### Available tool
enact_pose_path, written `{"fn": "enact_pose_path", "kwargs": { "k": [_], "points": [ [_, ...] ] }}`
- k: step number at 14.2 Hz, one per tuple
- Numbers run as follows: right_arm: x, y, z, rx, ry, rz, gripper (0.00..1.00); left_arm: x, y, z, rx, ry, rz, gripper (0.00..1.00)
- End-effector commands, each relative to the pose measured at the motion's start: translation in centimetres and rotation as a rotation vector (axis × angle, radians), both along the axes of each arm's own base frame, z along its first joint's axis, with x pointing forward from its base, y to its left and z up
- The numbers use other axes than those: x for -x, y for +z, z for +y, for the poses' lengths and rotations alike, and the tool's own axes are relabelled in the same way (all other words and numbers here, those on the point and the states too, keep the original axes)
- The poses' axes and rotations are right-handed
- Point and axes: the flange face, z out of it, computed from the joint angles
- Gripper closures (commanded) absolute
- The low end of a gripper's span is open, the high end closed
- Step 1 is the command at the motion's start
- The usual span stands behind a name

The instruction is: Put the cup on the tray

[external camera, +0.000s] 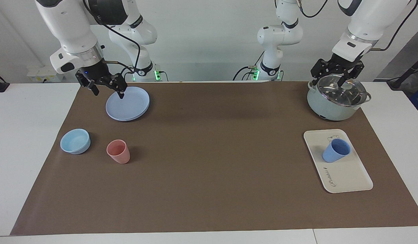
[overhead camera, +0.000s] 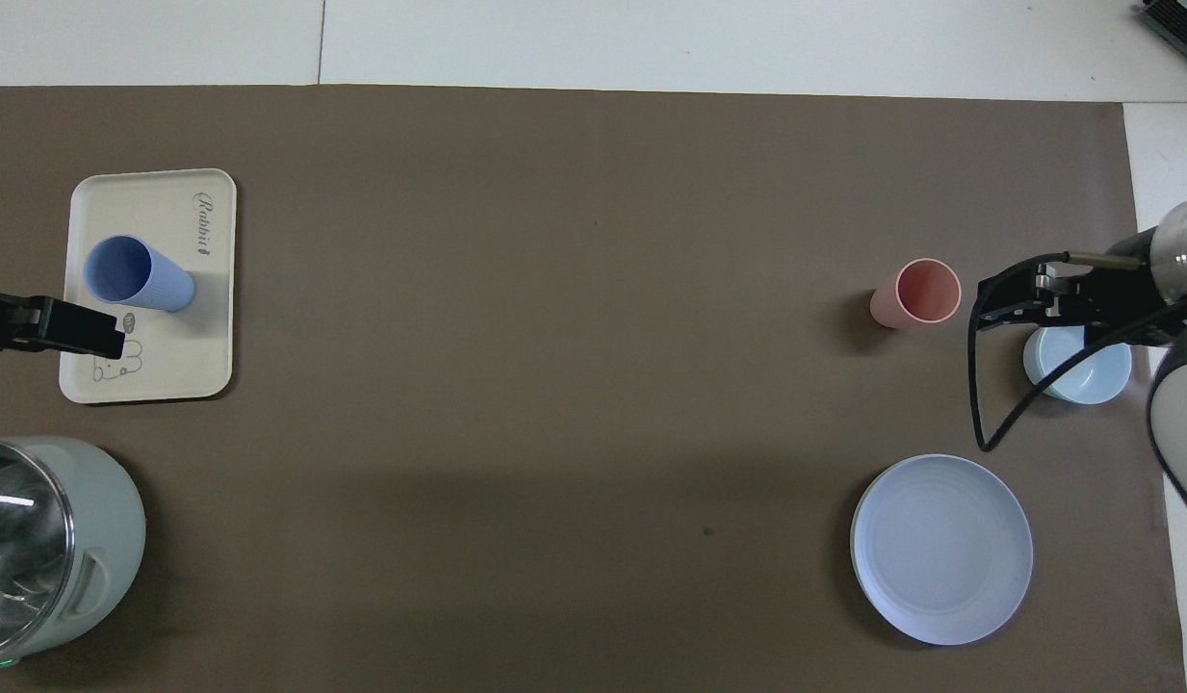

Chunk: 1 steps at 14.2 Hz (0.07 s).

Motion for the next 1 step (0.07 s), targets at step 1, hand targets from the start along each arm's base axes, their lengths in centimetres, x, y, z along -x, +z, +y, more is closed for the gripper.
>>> {"fn": "enact_pose_path", "kwargs": {
  "k": [1],
  "points": [
    [0.44, 0.17, -0.26, 0.003, 0.02, 0.008, 0.0, 0.61, 0.03, 0.22, -0.025, 0.011, 0.008, 0.0]
  ]
}}
